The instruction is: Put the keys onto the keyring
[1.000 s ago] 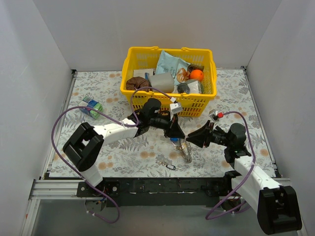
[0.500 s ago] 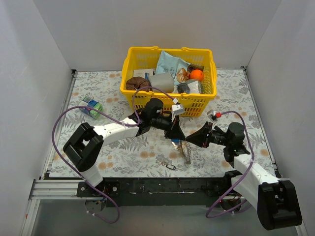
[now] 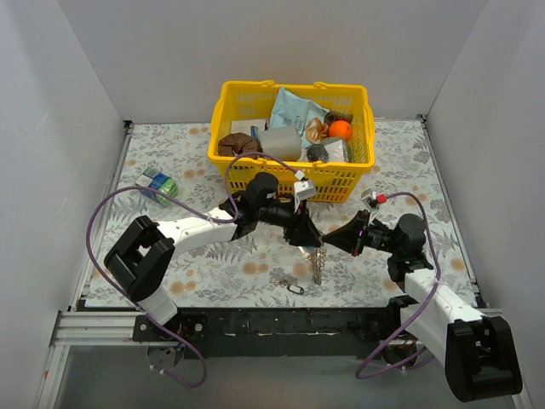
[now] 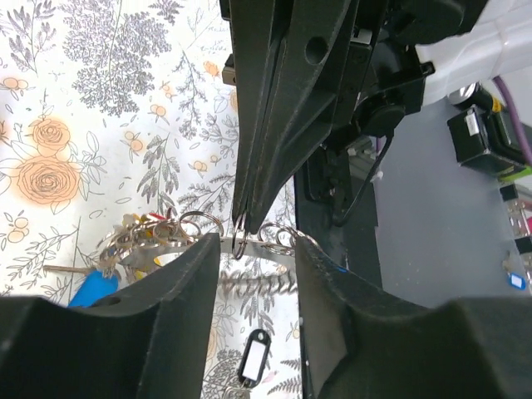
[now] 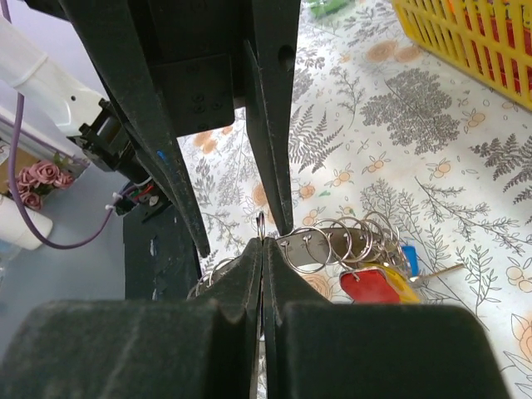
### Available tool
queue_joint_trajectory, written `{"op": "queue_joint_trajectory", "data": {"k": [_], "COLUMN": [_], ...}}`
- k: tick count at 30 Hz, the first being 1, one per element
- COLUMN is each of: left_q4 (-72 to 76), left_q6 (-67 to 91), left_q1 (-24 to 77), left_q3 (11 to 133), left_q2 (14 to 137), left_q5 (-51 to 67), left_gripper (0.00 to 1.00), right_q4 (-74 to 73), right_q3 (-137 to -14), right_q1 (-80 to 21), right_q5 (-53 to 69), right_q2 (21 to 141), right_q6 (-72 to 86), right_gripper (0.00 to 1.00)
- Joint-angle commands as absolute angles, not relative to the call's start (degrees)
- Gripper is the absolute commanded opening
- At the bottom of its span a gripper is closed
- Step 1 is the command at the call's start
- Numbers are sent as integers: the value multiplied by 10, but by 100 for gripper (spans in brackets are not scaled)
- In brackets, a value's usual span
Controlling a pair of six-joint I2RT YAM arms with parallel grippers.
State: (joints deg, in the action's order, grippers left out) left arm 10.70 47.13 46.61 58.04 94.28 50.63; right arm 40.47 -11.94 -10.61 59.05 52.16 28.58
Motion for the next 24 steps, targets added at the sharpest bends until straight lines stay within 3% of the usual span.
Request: {"op": "queue_joint_trajectory", "data": {"k": [1,10,12,24], "left_q4": [217,429,473,453], "left_q6": [543,700,724,723], "left_q1": [450,418,415,418], "left_q3": [536,447,442,480], "left_q2": [889,873,888,941], "left_q5": [503,525,535,554], "left_gripper": [43,46,42,40], "right_q4": [503,519,520,519], "right_q3": [-102,-93,-92,-93], "right_q1": [-105,-107,-106,-107], "right_q5": [570,564,564,566], "right_q2": [490,477,477,480], "right_q6": [334,344,343,341], "right_gripper": [1,1,1,1]}}
